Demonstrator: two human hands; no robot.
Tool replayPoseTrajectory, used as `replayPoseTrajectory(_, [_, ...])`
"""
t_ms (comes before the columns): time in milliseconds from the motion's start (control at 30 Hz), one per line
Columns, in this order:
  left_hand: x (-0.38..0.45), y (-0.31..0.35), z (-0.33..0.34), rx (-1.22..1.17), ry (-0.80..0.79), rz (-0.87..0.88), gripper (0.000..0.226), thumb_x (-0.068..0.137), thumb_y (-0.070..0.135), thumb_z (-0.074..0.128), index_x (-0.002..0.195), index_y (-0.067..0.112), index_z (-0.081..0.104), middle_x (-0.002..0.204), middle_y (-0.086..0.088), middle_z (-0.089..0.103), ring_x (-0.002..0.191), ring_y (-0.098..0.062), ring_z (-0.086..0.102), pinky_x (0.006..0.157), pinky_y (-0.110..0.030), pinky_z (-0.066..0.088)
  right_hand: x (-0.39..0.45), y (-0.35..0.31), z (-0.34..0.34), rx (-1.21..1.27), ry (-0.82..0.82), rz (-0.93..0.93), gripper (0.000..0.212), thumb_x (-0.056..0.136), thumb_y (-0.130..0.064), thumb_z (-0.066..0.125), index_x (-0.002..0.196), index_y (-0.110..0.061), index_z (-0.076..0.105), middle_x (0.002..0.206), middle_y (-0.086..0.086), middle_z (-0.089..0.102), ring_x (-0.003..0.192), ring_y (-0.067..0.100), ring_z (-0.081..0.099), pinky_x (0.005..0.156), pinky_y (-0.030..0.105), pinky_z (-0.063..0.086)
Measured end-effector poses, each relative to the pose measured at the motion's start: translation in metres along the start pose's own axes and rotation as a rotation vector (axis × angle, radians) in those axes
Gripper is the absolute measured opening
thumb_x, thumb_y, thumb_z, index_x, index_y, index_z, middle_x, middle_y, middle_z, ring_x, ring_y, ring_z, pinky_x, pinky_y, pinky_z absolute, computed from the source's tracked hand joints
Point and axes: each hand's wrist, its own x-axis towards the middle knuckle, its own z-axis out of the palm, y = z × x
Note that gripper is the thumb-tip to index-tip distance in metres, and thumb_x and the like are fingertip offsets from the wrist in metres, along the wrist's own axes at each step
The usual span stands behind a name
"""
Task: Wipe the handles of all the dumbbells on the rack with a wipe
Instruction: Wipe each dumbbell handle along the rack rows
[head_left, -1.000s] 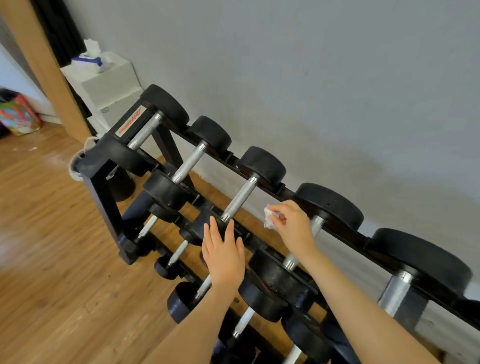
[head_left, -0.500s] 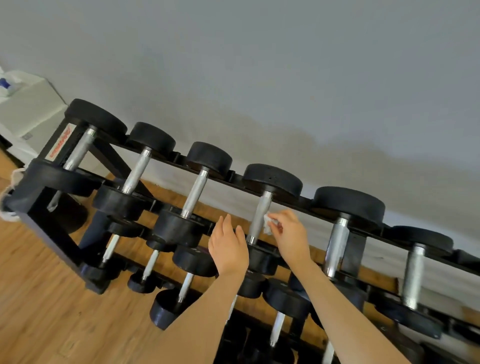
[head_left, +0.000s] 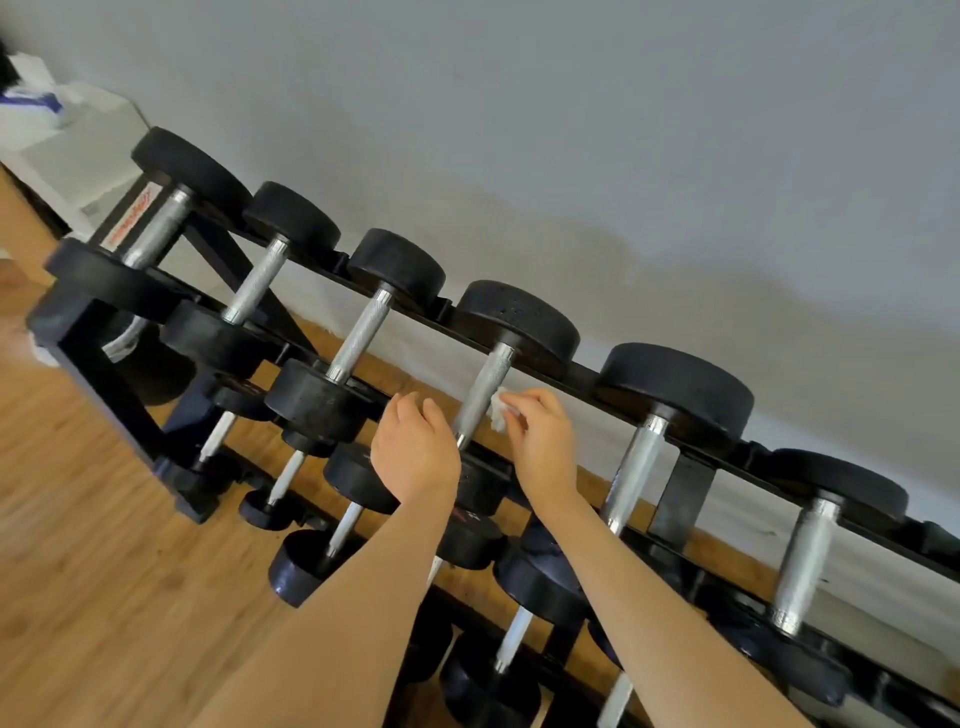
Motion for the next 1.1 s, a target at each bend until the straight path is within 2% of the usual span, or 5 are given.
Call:
replayPoseTrajectory(133, [-0.001, 0.002, 0.003, 0.001, 0.039, 0.004, 0.054, 0.096, 0.037, 0.018, 0.101, 0.015, 0.068, 0.119, -0.007, 0.064, 0.11, -0.026, 0.059, 0.094, -0.047, 0.048, 0.021, -0.007, 0.009, 0.125, 0.077, 0.027, 0.023, 0.093, -0.012, 0.06, 0.114, -0.011, 0.067, 0.109, -0.007, 0.053, 0.094, 0.001, 0.052, 0.077, 0.003, 0.042])
replayPoseTrajectory(300, [-0.002, 0.003, 0.004, 0.015, 0.053, -0.009, 0.054, 0.097, 0.037, 0.019, 0.098, 0.016, 0.069, 0.113, -0.005, 0.067, 0.106, -0.024, 0.061, 0.092, -0.046, 0.051, 0.04, -0.012, 0.026, 0.323, 0.251, 0.243, 0.023, 0.092, -0.01, 0.061, 0.113, -0.012, 0.069, 0.114, -0.001, 0.058, 0.085, -0.008, 0.052, 0.074, -0.003, 0.039])
replayPoseTrajectory(467, [-0.002, -0.001, 0.005, -0.027, 0.064, -0.015, 0.05, 0.094, 0.04, 0.019, 0.082, 0.018, 0.062, 0.102, -0.009, 0.068, 0.096, -0.027, 0.063, 0.084, -0.047, 0.053, 0.044, -0.003, 0.039, 0.482, 0.41, 0.355, 0.02, 0.09, -0.01, 0.063, 0.108, -0.011, 0.072, 0.107, 0.005, 0.067, 0.093, 0.004, 0.062, 0.075, 0.009, 0.048])
replayPoseTrajectory(933, [-0.006, 0.001, 0.004, -0.026, 0.094, 0.02, 0.035, 0.1, 0.03, 0.031, 0.075, 0.022, 0.055, 0.077, 0.007, 0.055, 0.078, -0.016, 0.056, 0.073, -0.04, 0.05, 0.041, -0.004, 0.056, 0.54, 0.459, 0.327, 0.021, 0.09, -0.009, 0.063, 0.11, -0.011, 0.071, 0.106, -0.004, 0.064, 0.092, 0.005, 0.063, 0.078, 0.025, 0.057])
replayPoseTrajectory(1100, [-0.005, -0.001, 0.006, -0.037, 0.103, 0.018, 0.036, 0.1, 0.031, 0.031, 0.084, 0.022, 0.063, 0.087, 0.008, 0.061, 0.085, -0.013, 0.057, 0.082, -0.045, 0.051, 0.035, -0.004, 0.057, 0.461, 0.405, 0.257, 0.021, 0.09, -0.009, 0.062, 0.11, -0.011, 0.071, 0.11, 0.005, 0.065, 0.095, 0.012, 0.062, 0.078, 0.02, 0.054])
